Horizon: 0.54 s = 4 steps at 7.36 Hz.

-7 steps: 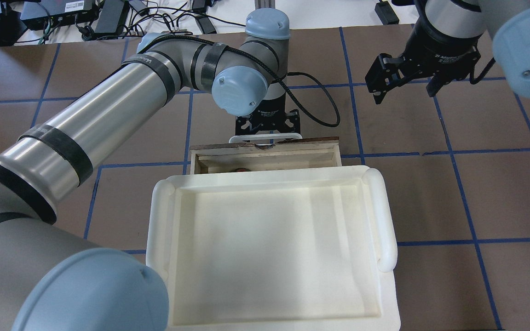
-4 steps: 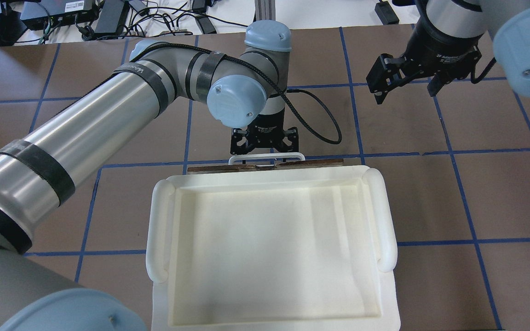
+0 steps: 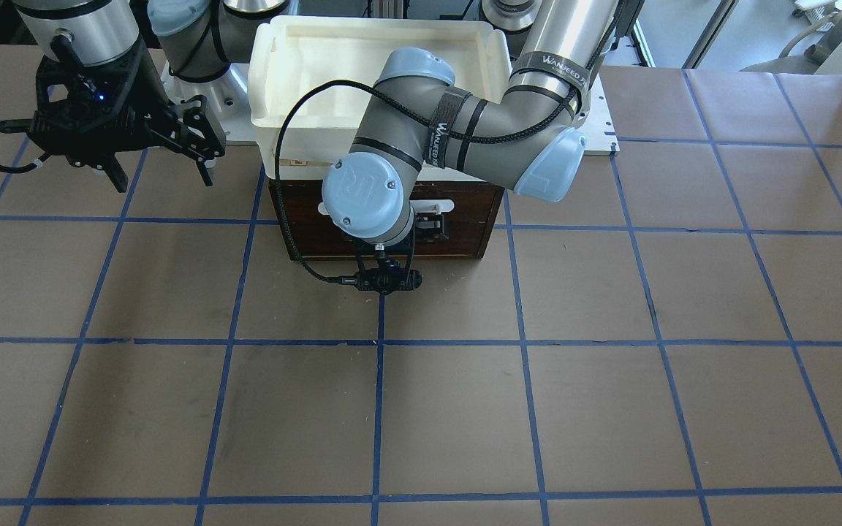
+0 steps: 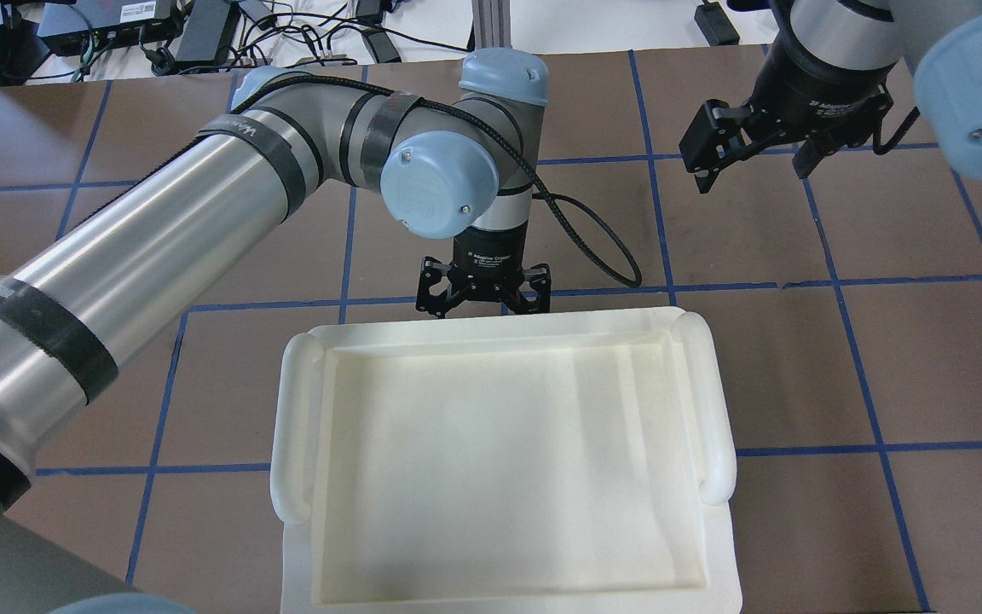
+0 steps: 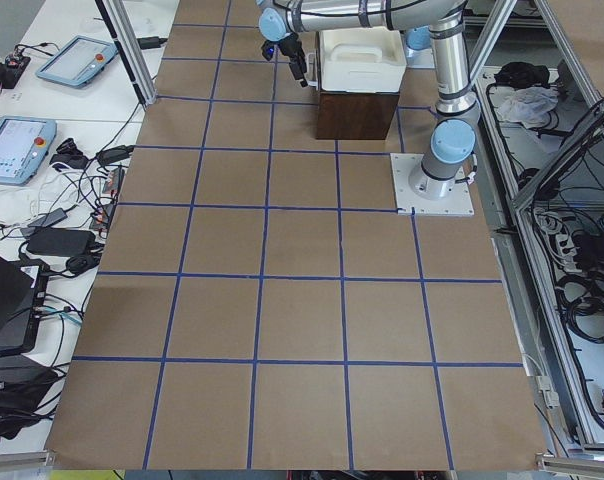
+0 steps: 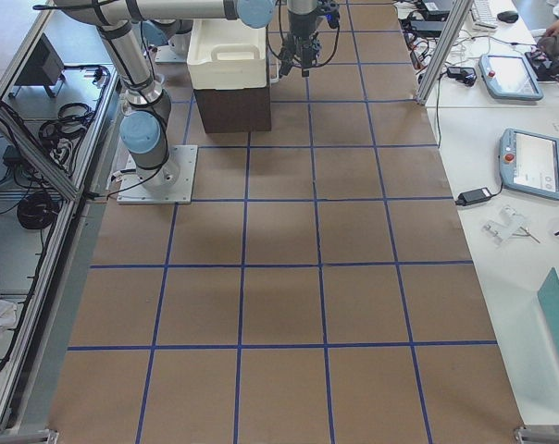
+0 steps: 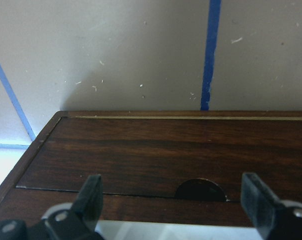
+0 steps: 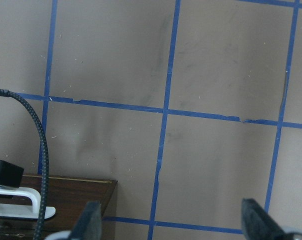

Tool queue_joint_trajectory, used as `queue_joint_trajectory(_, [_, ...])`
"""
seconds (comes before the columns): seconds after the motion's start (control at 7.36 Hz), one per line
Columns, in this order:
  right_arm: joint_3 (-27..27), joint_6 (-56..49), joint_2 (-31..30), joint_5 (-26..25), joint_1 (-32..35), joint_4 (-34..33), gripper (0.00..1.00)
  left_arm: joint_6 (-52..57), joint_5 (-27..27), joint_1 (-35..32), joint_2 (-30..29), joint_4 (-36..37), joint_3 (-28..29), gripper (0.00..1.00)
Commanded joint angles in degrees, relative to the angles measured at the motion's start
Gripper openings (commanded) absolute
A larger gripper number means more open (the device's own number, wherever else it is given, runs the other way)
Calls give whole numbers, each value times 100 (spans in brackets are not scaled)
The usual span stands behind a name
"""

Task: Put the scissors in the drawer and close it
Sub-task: 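Push the drawer front with the left gripper toward the robot to close it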

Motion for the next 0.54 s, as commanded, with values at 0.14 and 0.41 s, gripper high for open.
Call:
queue_joint_trajectory(0.14, [0,-6,0,-14,0,10,100,-7,-35,57,159,50,139,100])
queue_joint_trajectory(0.41, [0,3,0,-14,0,1,100,1,-70,75,448,146,462,100])
